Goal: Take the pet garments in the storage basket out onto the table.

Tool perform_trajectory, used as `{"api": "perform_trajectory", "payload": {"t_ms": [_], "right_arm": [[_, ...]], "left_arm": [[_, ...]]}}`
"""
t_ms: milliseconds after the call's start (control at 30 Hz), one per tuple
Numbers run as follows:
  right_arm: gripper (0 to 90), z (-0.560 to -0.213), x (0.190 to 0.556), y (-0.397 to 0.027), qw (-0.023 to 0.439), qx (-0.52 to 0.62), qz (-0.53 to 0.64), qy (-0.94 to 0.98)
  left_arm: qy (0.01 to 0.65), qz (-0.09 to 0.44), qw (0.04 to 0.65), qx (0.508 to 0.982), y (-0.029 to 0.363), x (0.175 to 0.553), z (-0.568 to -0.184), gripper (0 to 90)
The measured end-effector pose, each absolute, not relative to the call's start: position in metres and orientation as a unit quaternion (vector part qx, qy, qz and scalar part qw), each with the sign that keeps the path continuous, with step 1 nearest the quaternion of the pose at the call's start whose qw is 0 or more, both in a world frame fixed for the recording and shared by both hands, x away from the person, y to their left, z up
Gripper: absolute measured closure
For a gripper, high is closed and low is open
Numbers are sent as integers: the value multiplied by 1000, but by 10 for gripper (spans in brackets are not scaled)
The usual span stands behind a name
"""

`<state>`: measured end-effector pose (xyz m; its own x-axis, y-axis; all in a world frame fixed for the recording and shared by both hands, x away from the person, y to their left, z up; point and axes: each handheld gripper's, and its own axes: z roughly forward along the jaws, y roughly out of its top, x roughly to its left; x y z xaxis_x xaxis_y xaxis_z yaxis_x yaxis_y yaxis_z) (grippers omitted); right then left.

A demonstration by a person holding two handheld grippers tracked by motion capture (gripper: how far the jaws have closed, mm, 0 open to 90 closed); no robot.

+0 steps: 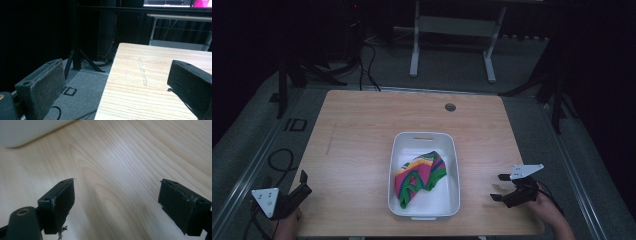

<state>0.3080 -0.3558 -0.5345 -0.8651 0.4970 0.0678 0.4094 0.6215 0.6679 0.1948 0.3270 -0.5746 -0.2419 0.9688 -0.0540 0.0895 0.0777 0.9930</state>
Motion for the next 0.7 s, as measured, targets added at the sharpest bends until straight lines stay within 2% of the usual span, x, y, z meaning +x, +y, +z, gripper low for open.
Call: {"api": "perform_trajectory", "payload": {"t_ms": [167,700], "right_arm": [[136,-521,311,-343,45,245,356,901],[129,-473,322,-302,45,222,359,905]], "left_arm": [[597,514,428,444,327,195,-575,18],[597,513,429,443,327,195,-575,19]]}}
